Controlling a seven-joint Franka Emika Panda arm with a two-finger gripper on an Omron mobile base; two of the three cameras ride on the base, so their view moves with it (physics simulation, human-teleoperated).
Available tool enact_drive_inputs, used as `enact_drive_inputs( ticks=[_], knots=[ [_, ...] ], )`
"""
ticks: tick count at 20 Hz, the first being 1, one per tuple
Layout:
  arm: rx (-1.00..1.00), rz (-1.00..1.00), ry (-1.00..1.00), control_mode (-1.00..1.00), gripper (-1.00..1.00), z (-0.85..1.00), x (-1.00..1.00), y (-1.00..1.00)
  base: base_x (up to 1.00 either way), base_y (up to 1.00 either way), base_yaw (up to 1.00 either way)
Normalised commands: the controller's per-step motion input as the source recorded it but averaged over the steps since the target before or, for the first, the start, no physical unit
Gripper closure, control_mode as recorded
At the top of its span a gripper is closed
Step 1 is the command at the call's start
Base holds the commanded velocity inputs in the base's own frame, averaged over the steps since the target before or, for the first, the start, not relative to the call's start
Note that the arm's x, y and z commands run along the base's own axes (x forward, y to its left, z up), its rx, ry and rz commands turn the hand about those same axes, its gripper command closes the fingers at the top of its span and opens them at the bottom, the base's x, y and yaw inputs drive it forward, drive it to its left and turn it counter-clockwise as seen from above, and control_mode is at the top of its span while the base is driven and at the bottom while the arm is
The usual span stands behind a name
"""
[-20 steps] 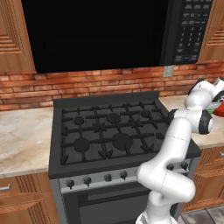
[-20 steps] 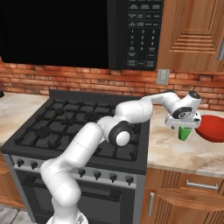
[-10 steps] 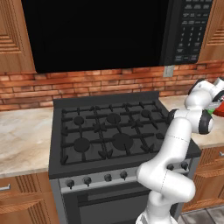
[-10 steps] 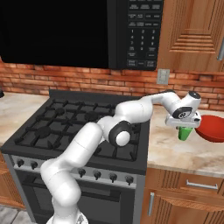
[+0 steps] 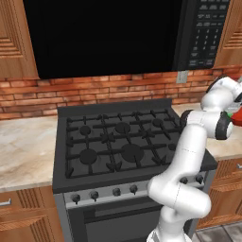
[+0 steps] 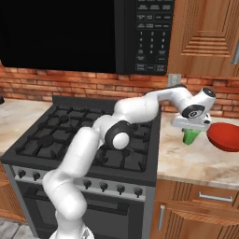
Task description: Pick the cup and bowl from the counter and place them on the counter next to the sink.
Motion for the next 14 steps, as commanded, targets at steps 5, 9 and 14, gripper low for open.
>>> enact_drive_inputs(
  ticks=[5, 9, 14],
  knots=[
    [-0.07, 0.02, -0.15, -1.0, 1.0, 0.11, -1.0, 0.87, 0.0, 0.0, 0.0],
    [-0.11, 0.04, -0.13, -1.0, 1.0, 0.05, -1.0, 0.96, 0.0, 0.0, 0.0],
    [-0.18, 0.04, -0.05, -1.0, 1.0, 0.34, -0.82, 1.0, 0.0, 0.0, 0.0]
  ],
)
